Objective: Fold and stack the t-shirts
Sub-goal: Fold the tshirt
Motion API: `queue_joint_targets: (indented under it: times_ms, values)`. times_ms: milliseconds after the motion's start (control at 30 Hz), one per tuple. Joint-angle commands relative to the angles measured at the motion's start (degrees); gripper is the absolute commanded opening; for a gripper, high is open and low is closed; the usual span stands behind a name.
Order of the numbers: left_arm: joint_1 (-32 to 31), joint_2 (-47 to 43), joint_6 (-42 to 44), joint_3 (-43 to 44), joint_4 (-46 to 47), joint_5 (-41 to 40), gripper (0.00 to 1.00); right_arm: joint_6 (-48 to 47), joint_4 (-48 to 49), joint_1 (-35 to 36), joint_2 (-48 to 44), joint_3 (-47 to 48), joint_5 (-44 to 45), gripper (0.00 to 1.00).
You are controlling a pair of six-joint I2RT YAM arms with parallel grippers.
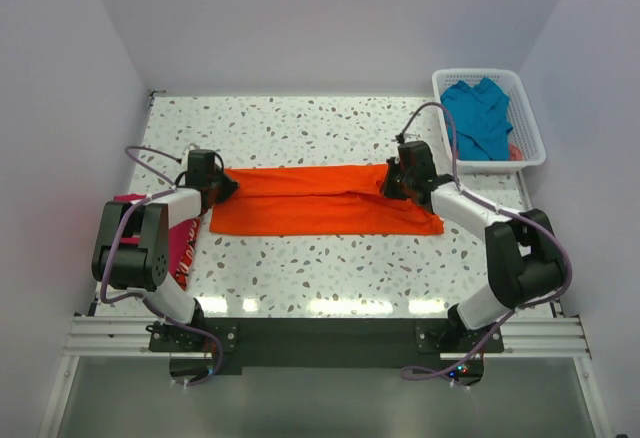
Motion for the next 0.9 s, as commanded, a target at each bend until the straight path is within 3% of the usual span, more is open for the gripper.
queue_joint_targets:
  times_ms: [0, 367, 600, 733, 867]
  values:
    - [0.6, -0.6, -0.6, -0.4, 2.6, 0.4, 0.26, 2.0, 3.7, 0.7, -4.9, -2.2, -0.8, 0.0]
    - [0.6, -1.3, -0.6, -0.5, 2.5, 0.5, 0.26, 5.7, 6.6, 10.6, -7.1, -7.3, 4.6, 0.0]
    - [0.6, -2.5, -0.5, -0.9, 2.0, 0.5, 0.26, 7.2, 11.6, 11.7, -6.5, -11.7, 7.6, 0.01]
    - [0.6, -3.4, -0.6, -1.0, 2.3, 1.0, 0.27, 6.8, 10.8, 11.7, -7.6, -11.7, 8.1, 0.18]
    - [0.6, -4.3, -0.5, -1.1, 2.6, 1.0, 0.28, 5.9, 7.2, 11.7, -12.0, -10.6, 11.3, 0.42]
